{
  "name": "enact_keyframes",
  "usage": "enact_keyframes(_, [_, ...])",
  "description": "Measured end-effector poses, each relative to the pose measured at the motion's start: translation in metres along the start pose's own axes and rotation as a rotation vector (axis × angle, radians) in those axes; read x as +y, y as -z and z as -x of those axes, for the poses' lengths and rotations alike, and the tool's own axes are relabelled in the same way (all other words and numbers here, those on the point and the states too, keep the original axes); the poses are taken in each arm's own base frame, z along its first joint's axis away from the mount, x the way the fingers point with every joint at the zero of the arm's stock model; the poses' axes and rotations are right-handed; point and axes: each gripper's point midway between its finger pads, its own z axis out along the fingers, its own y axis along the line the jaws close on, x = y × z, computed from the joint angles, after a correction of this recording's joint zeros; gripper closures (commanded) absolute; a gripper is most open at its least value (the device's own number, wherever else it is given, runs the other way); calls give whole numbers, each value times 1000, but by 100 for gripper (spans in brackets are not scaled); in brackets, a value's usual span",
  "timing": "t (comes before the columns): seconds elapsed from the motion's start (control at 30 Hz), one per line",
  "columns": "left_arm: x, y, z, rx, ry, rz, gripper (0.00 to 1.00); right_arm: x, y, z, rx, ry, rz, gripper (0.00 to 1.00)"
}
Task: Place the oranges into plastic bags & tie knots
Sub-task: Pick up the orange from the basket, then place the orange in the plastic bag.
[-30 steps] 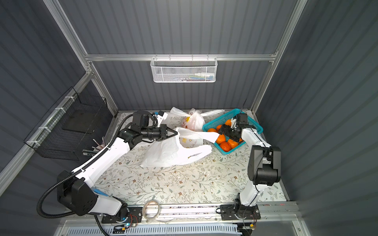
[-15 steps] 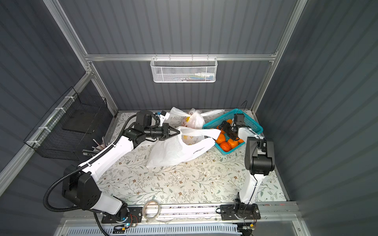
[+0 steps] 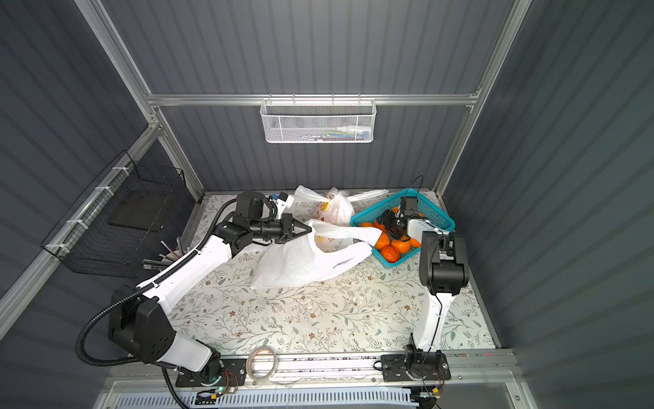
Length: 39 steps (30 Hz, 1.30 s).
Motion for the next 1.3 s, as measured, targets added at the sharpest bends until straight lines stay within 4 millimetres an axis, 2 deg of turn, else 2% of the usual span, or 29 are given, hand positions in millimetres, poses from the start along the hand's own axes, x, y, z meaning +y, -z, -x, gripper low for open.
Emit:
enact_keyframes(0.17, [0, 0, 0, -2, 2, -1, 100, 1, 5, -3, -7, 4, 10, 36])
enact_keyframes(0.27, [-1, 0, 2, -7, 1, -7, 100, 4, 27, -7, -34, 11, 27, 36])
enact_keyframes(0.37, [0, -1, 2, -12, 4, -12, 100, 13, 64, -5, -88, 25, 62, 36])
enact_keyframes(0.53, [3, -2, 1, -12, 13, -12, 100, 40, 147, -5, -222, 103, 152, 36])
enact_keyframes(0.63, [2, -3, 2, -16, 14, -16, 100, 52, 190, -23, -265, 160, 202, 37])
enact_keyframes(0.77, [0, -2, 4, -25, 7, -25, 100, 52, 223, -66, -233, 197, 264, 38])
enact_keyframes(0.83, [-1, -2, 5, -26, 7, -26, 100, 50, 229, -92, -184, 195, 307, 38])
enact_keyframes(0.9, [-1, -2, 4, -26, 7, -26, 100, 47, 227, -115, -124, 180, 341, 38])
enact_keyframes(1.03, [1, -3, 3, -24, 10, -24, 100, 45, 206, -164, 30, 153, 384, 38])
enact_keyframes(1.1, [1, -3, 3, -24, 10, -24, 100, 49, 195, -180, 90, 151, 393, 38])
enact_keyframes(1.2, [1, -3, 2, -18, 10, -28, 100, 62, 184, -188, 130, 165, 418, 38])
enact_keyframes(1.3, [4, -4, -4, -2, 19, -32, 100, 85, 180, -186, 140, 197, 457, 38])
